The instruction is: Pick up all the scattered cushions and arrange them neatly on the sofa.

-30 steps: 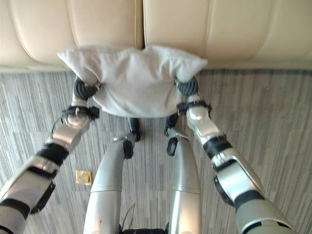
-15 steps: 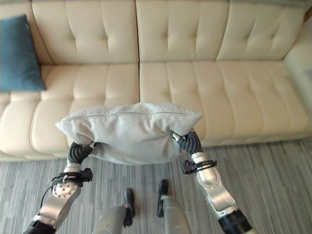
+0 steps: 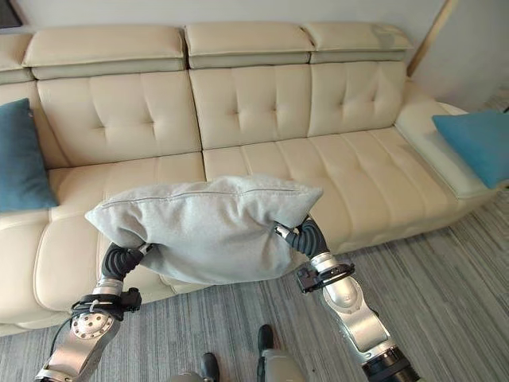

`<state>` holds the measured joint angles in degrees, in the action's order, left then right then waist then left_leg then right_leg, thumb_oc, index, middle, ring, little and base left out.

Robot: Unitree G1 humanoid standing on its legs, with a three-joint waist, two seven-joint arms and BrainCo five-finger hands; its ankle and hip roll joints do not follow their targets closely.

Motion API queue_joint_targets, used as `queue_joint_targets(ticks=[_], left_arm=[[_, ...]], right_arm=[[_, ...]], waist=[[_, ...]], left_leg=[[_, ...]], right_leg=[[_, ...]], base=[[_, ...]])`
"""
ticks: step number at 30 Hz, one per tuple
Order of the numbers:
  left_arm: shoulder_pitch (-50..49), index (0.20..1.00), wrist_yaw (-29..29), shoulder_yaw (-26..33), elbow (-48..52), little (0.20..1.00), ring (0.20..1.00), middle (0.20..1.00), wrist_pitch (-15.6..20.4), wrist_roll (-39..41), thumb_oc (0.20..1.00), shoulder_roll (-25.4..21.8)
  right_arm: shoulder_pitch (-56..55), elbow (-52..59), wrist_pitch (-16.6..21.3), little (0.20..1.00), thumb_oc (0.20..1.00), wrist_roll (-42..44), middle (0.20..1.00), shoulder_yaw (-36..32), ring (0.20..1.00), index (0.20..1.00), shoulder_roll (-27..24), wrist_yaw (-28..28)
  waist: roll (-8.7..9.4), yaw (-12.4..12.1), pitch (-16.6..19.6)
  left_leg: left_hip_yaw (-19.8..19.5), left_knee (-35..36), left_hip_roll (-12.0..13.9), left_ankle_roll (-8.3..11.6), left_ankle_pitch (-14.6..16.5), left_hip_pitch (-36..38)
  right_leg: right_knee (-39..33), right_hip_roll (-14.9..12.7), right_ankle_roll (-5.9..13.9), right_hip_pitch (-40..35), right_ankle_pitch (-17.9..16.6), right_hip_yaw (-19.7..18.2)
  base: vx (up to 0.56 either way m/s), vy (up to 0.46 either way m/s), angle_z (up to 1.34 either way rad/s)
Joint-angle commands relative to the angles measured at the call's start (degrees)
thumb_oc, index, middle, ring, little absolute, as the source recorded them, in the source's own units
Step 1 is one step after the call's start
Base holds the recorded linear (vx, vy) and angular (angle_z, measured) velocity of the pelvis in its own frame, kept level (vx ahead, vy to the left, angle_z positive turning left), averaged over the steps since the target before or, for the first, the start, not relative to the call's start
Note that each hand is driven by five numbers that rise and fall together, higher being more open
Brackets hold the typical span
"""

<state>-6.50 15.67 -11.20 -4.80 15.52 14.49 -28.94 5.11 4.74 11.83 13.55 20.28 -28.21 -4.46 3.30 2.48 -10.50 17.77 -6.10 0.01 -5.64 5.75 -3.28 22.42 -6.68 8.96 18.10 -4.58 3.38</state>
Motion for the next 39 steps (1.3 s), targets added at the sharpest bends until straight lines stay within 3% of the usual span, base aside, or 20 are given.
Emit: queue_joint_targets(ticks=[1,4,9,12,14,15,17,20,23,24,26,31,39], left_arm=[[4.1,0.200,-4.1,-2.8,8.9,0.200,0.200,0.200,4.6,-4.5,0.200,-0.7],[3.4,0.200,-4.1,-2.3,9.3,0.200,0.200,0.200,4.9,-4.0,0.200,-0.6],[3.5,0.200,-4.5,-1.9,8.3,0.200,0.200,0.200,5.0,-3.9,0.200,0.6],[4.1,0.200,-5.4,-2.8,7.8,0.200,0.200,0.200,5.0,-4.1,0.200,1.7],[4.2,0.200,-5.4,-3.2,7.3,0.200,0.200,0.200,5.0,-4.0,0.200,2.2],[4.3,0.200,-6.0,-3.8,7.1,0.200,0.200,0.200,4.9,-2.7,0.200,3.0],[3.9,0.200,-7.3,-4.2,6.9,0.200,0.200,0.200,4.5,-1.6,0.200,3.3],[4.0,0.200,-8.1,-4.7,6.5,0.200,0.200,0.200,4.1,-1.0,0.200,3.5],[4.7,0.200,-8.4,-5.2,6.3,0.200,0.200,0.200,3.8,-0.3,0.200,3.9],[5.0,0.200,-9.1,-5.6,6.5,0.200,0.200,0.200,3.6,-0.7,0.200,3.8],[5.0,0.200,-9.3,-5.6,6.6,0.200,0.200,0.200,3.6,-1.2,0.200,3.5],[5.4,0.200,-8.5,-5.0,7.1,0.200,0.200,0.200,3.6,-1.4,0.200,2.9],[5.4,0.200,-7.3,-3.3,5.6,0.200,0.200,0.200,3.7,-1.5,0.200,2.8]], right_arm=[[4.9,6.5,5.2,0.200,0.200,-0.7,0.200,4.2,0.200,0.200,3.1,4.1],[5.5,6.5,5.2,0.200,0.200,-0.1,0.200,4.2,0.200,0.200,2.9,4.1],[5.3,5.3,5.3,0.200,0.200,0.5,0.200,3.7,0.200,0.200,2.4,4.5],[2.9,5.7,5.6,0.200,0.200,0.9,0.200,2.4,0.200,0.200,2.0,4.9],[2.4,5.5,5.7,0.200,0.200,1.2,0.200,2.1,0.200,0.200,1.8,5.1],[1.2,5.2,5.8,0.200,0.200,1.7,0.200,1.3,0.200,0.200,1.1,4.9],[-0.6,5.2,5.8,0.200,0.200,3.2,0.200,0.2,0.200,0.200,0.5,5.6],[-1.8,5.2,5.8,0.200,0.200,4.6,0.200,-1.0,0.200,0.200,-0.2,5.5],[-2.0,5.2,5.5,0.200,0.200,4.7,0.200,-1.3,0.200,0.200,-0.3,5.1],[-1.6,5.5,5.6,0.200,0.200,4.0,0.200,-1.8,0.200,0.200,-0.4,4.6],[-1.5,5.6,5.5,0.200,0.200,3.6,0.200,-1.9,0.200,0.200,-0.4,4.5],[-1.1,4.3,5.5,0.200,0.200,3.3,0.200,-1.9,0.200,0.200,0.4,3.6],[1.1,-0.7,4.6,0.200,0.200,4.0,0.200,-0.2,0.200,0.200,3.8,3.8]], waist=[[-0.06,-1.0,-0.5],[-0.42,-0.7,-0.7],[-0.76,0.6,-1.4],[-0.57,1.6,-0.6],[-0.84,1.9,-0.1],[-1.08,2.1,0.7],[-1.62,2.9,2.2],[-1.67,2.9,2.5],[-1.03,2.4,1.6],[0.35,2.0,1.3],[0.86,1.6,1.3],[1.92,0.1,0.9],[1.28,-1.6,2.5]], left_leg=[[-7.7,-0.9,-1.2,1.98,4.0,2.2],[-7.9,0.1,-1.7,2.22,5.1,3.3],[-9.3,-0.3,-2.8,3.21,7.3,7.1],[-11.2,-1.2,-3.4,4.69,8.6,9.1],[-11.9,-1.8,-2.9,5.53,7.9,9.3],[-12.7,-5.1,-1.5,7.80,5.7,8.9],[-12.6,-7.2,1.0,9.87,2.8,8.4],[-12.5,-13.5,2.8,11.45,-1.3,6.3],[-12.5,-15.2,2.7,10.86,-1.3,2.7],[-12.3,-12.7,1.6,9.17,2.8,-2.0],[-12.0,-11.0,1.4,8.85,3.3,-3.2],[-13.9,-8.1,1.8,9.26,0.7,-6.5],[-12.9,-0.6,0.2,7.31,-0.1,0.3]], right_leg=[[3.5,-2.1,2.33,-2.6,2.7,-0.3],[-2.7,-2.5,1.38,0.3,3.5,2.1],[-11.6,-1.9,1.98,3.7,0.7,6.2],[-13.4,-1.2,1.32,1.9,0.4,4.5],[-13.2,-0.7,0.63,1.0,0.3,4.3],[-13.6,-0.2,-0.22,-0.7,0.4,5.1],[-16.2,1.5,-1.45,-4.1,1.2,6.3],[-18.1,3.2,-3.24,-7.8,3.0,7.1],[-18.7,2.9,-3.82,-9.0,4.2,6.8],[-19.4,2.4,-3.55,-9.8,4.7,5.7],[-19.7,2.3,-3.34,-10.3,4.9,5.0],[-19.1,3.0,-3.66,-11.9,5.8,3.5],[-17.4,2.8,-2.96,-14.7,6.8,1.8]], base=[[0.12,0.043,0.04],[0.16,-0.010,0.15],[0.25,-0.077,0.02],[0.28,-0.151,0.41],[0.22,-0.188,0.99],[0.23,-0.248,0.80],[0.28,-0.291,0.55],[0.18,-0.195,0.29],[0.06,-0.091,-0.15],[0.06,-0.036,-0.03],[0.07,-0.021,-0.05],[0.07,0.017,-0.24],[0.12,0.122,-0.12]])
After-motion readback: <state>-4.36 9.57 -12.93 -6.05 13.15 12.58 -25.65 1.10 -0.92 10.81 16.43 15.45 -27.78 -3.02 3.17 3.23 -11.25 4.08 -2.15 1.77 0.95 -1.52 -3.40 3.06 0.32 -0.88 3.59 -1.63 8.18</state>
